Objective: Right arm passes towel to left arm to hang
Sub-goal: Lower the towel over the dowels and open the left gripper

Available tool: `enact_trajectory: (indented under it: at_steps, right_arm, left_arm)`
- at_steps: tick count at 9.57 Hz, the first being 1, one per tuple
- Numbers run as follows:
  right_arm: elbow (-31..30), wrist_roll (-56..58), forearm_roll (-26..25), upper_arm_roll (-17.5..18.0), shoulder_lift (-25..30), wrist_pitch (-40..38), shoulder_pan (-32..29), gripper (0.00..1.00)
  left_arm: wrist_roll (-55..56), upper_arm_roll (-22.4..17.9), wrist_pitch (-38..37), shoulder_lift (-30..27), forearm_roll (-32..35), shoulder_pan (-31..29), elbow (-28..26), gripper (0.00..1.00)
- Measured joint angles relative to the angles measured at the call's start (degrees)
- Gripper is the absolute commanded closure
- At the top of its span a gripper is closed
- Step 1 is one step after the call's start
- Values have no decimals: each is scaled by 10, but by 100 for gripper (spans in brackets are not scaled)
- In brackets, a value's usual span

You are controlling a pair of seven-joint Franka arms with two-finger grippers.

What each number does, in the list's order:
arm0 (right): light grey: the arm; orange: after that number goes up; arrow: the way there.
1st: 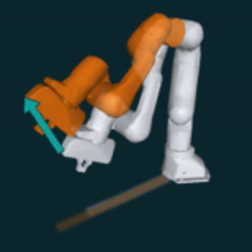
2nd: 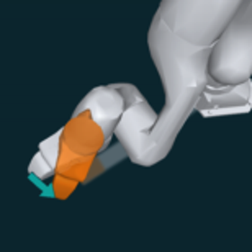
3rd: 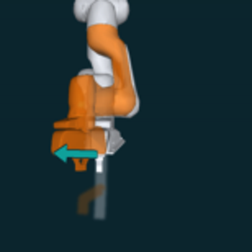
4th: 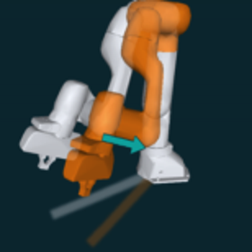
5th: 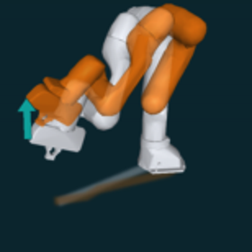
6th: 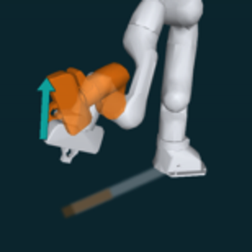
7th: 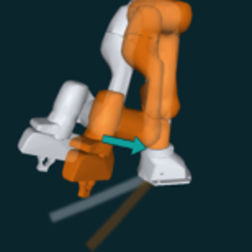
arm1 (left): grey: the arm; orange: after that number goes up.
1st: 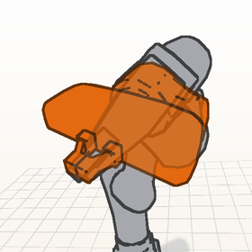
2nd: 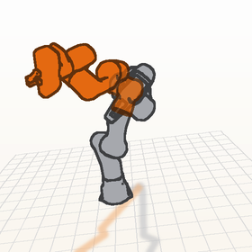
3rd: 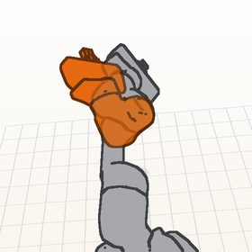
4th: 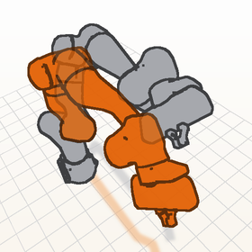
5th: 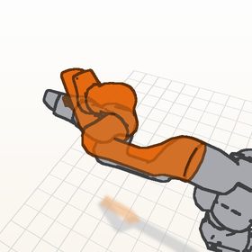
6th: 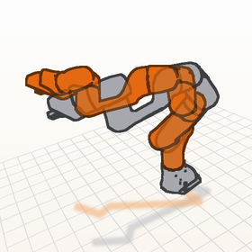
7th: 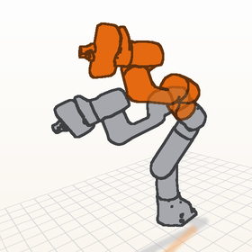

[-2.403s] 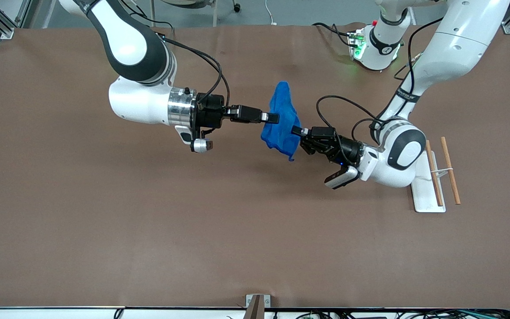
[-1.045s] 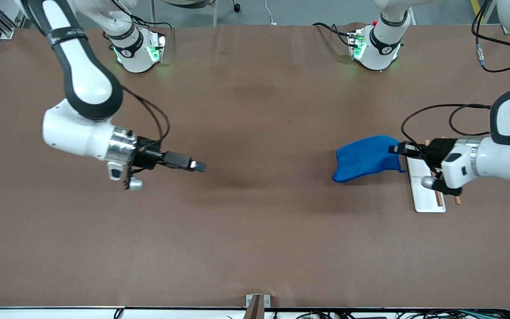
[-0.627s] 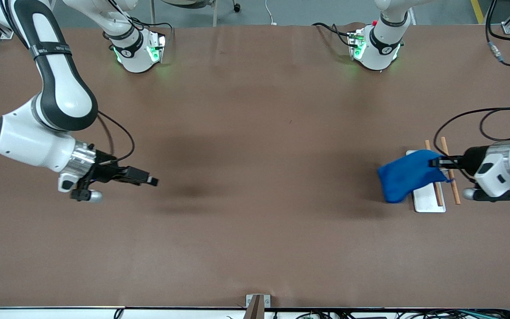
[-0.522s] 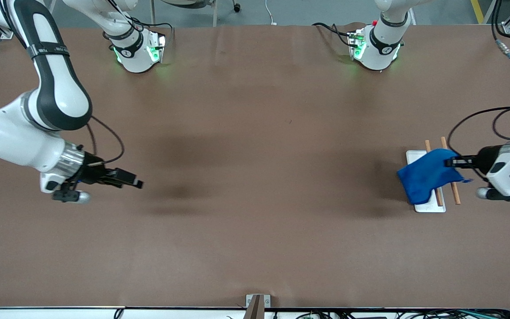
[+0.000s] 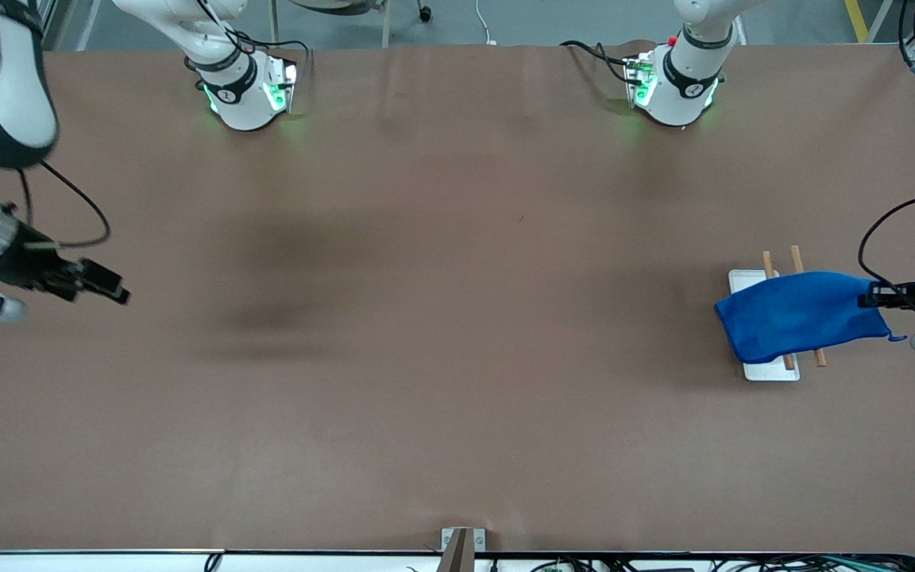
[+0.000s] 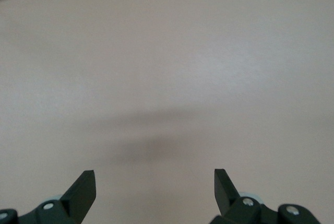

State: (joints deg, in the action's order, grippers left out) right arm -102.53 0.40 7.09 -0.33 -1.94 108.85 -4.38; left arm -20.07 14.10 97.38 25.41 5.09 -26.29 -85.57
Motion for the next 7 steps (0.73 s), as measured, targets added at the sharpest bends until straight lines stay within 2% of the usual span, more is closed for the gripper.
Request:
enact_trajectory:
  at_steps: [2, 4, 5, 6, 7]
  right_arm:
    - [54, 0, -9, -14, 31, -106, -1, 0]
    - [128, 6, -16, -49, 37, -188, -3, 0]
    - [151, 9, -33, -62, 37, -213, -3, 0]
    - [166, 9, -51, -64, 36, -234, -2, 0]
    - [176, 6, -57, -64, 36, -245, 0, 0]
  left_arm:
    - [-36, 0, 5, 7, 3, -28, 0, 100]
    - [-77, 0, 34, 26, 3, -53, 0, 100]
    - [-92, -1, 49, 43, 3, -63, 0, 88]
    - [-97, 0, 56, 57, 3, -66, 0, 50]
    - [-97, 1, 59, 64, 3, -64, 1, 1]
